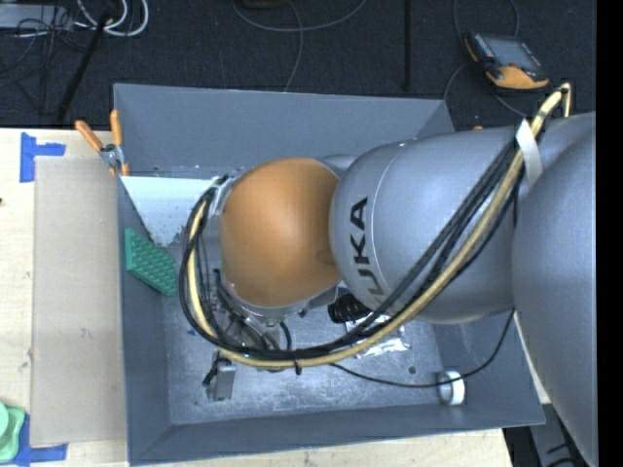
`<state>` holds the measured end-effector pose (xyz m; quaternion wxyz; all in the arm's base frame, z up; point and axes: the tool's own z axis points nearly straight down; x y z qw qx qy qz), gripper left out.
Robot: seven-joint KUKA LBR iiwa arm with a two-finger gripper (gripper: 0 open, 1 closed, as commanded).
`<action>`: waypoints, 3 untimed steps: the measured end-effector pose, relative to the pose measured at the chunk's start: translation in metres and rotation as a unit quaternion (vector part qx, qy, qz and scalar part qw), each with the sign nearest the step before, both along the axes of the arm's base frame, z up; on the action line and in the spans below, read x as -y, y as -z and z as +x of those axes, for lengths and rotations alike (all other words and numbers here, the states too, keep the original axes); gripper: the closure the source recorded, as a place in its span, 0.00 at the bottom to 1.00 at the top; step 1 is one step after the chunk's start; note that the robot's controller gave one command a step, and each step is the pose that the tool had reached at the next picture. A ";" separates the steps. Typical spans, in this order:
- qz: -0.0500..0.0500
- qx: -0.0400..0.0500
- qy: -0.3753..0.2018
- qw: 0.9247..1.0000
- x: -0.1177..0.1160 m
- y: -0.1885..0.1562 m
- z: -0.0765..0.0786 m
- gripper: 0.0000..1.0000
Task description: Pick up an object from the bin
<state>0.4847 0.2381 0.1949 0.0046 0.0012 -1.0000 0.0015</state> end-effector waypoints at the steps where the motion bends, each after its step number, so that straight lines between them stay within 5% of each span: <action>1: 0.001 0.001 -0.157 0.988 0.029 0.129 0.046 0.00; 2: 0.002 0.006 -0.288 0.958 0.120 -0.002 -0.009 0.00; 3: 0.003 0.004 -0.225 0.974 0.095 0.108 0.031 0.00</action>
Offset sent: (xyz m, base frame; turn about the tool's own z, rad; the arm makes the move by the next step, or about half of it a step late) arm 0.0466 -0.0280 -0.1249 -0.3163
